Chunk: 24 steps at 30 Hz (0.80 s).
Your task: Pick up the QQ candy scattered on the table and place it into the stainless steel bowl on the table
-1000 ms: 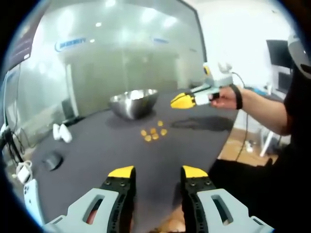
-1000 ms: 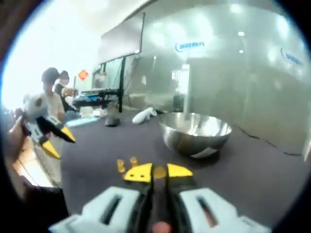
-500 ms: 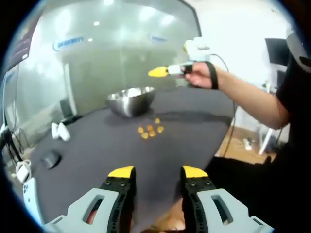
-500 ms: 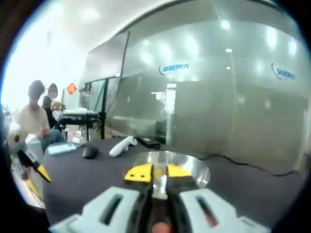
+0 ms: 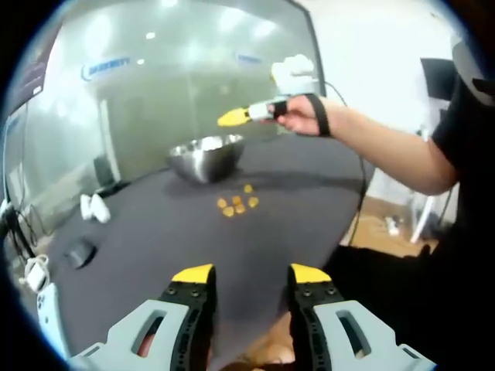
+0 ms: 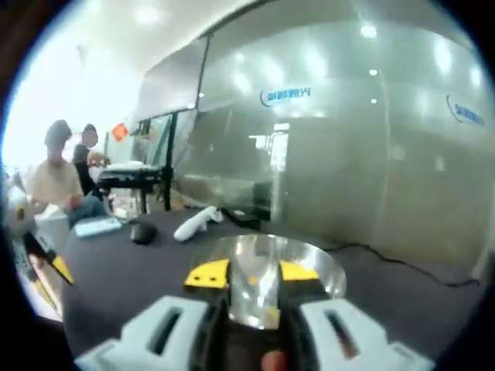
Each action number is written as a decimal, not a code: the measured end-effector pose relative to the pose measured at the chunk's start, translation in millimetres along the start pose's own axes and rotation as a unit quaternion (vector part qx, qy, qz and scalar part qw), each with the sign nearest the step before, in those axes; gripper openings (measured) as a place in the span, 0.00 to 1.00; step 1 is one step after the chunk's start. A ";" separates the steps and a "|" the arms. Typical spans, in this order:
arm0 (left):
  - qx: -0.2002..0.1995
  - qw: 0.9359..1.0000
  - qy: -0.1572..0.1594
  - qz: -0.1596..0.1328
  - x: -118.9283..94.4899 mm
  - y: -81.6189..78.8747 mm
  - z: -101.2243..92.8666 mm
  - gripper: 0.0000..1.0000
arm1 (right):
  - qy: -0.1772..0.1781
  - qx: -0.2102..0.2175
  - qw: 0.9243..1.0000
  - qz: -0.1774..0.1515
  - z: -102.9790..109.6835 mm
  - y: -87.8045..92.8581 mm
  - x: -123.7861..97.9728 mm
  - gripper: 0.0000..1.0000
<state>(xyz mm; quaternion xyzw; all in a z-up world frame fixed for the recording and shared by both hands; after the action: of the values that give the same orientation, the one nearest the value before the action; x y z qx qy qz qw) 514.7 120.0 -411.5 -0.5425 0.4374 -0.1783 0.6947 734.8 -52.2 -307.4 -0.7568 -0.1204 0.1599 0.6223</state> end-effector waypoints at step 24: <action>0.019 1.000 0.015 0.002 3.2 -5.3 -7.2 0.39 | -0.040 0.051 0.997 0.049 -11.2 106.2 -115.4 0.23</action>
<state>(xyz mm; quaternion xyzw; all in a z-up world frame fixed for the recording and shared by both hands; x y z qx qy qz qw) 512.0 111.5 -408.3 -0.5254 0.4450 -0.1937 0.6988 631.3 -127.2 -398.9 -0.7221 -0.0997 0.2266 0.6460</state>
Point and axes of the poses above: the point that each gripper's makers call its tool centre point, and the gripper's own axes: x roughly forward along the fingers, z roughly to its left, y roughly out of its underside, the point moved 1 cm from there along -x, roughly backward along the fingers, and after that the axes turned 10 degrees about y, right-handed, at the moved point
